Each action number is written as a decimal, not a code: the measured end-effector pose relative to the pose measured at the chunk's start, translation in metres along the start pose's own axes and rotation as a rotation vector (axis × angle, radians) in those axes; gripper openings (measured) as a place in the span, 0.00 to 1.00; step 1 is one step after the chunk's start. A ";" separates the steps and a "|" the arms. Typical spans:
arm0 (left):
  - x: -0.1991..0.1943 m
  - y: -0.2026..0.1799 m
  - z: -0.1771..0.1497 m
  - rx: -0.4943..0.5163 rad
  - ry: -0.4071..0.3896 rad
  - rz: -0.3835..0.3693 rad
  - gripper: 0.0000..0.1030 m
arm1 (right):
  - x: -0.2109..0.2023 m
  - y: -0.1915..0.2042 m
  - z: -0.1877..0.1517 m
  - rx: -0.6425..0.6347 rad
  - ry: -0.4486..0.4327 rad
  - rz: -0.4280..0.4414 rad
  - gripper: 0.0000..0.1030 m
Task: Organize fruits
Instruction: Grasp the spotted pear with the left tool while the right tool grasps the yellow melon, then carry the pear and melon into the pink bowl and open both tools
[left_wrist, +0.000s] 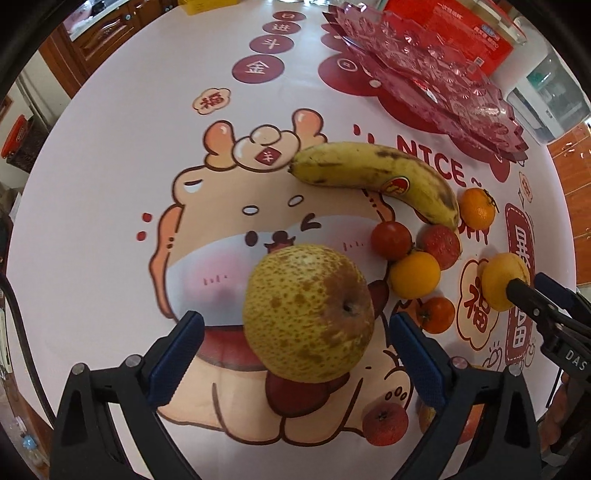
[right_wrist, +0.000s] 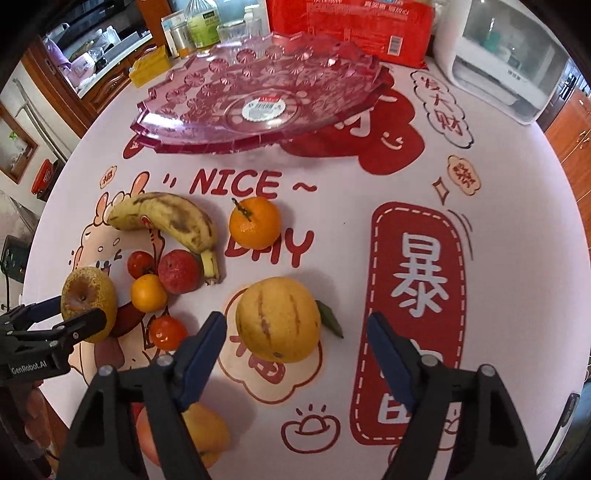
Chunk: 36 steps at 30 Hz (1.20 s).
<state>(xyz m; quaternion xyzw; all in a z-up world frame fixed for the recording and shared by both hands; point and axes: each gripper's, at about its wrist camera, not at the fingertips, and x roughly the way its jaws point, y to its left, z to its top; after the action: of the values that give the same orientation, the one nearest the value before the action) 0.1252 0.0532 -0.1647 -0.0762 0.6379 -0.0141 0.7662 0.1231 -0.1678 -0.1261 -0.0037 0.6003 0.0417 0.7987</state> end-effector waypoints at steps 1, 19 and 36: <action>0.001 0.000 0.000 0.001 0.001 -0.003 0.94 | 0.003 0.000 0.000 0.002 0.010 0.006 0.71; 0.009 -0.001 -0.001 0.027 -0.001 -0.004 0.66 | 0.023 0.005 -0.001 -0.026 0.045 0.033 0.51; -0.019 -0.023 0.001 0.070 -0.087 0.014 0.65 | -0.013 0.010 -0.011 -0.042 -0.038 0.075 0.49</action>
<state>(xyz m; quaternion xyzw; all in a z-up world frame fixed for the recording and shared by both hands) 0.1240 0.0330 -0.1425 -0.0454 0.6037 -0.0277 0.7955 0.1078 -0.1594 -0.1161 0.0031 0.5839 0.0844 0.8074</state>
